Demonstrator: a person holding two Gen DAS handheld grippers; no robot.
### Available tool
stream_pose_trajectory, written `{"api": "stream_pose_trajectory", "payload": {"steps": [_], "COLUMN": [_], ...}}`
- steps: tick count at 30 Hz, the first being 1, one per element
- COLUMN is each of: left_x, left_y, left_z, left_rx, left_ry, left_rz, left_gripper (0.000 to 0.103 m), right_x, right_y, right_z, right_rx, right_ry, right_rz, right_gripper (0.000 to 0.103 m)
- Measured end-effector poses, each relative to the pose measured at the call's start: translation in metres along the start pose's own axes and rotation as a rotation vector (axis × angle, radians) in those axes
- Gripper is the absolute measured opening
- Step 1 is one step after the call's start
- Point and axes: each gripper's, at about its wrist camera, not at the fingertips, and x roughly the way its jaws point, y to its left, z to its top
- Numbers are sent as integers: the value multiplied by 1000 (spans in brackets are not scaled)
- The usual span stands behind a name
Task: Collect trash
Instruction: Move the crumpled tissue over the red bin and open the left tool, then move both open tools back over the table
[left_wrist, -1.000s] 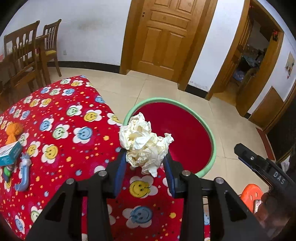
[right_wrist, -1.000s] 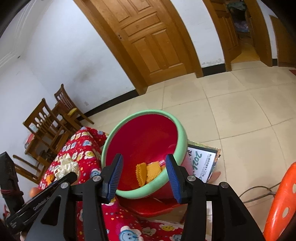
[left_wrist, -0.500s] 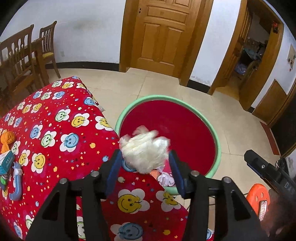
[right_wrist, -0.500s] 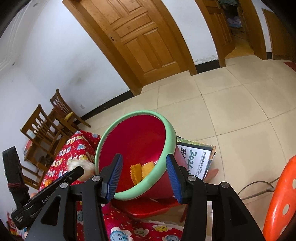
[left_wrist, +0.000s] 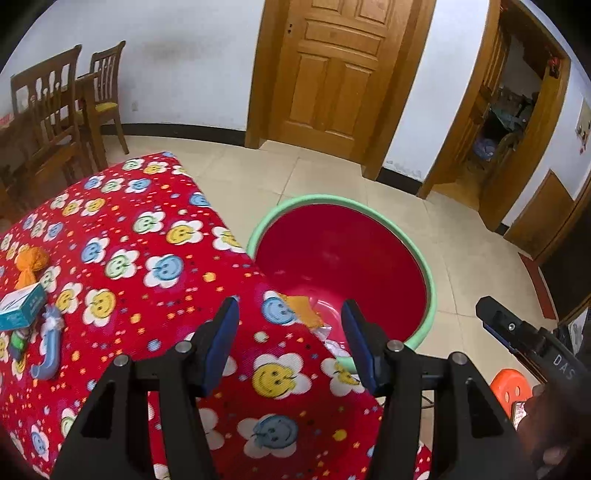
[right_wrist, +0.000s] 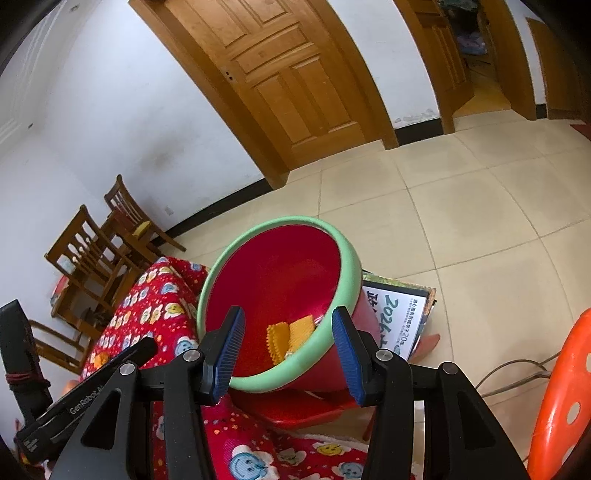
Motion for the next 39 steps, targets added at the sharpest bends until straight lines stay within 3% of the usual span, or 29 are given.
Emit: {"api": "stream_pose_trajectory", "payload": {"steps": [23, 39], "left_x": [-70, -100], "left_y": [86, 184], "left_z": [-26, -33], "left_rx": [-184, -301], "left_ry": [-73, -99], "left_rz": [150, 318], "left_gripper": [62, 63], "right_x": [-8, 4], "right_y": [60, 96], "right_z": [-30, -47], "right_rx": [-112, -183], "right_ry": [51, 102], "right_rz": [98, 117], "right_gripper": [57, 58]}}
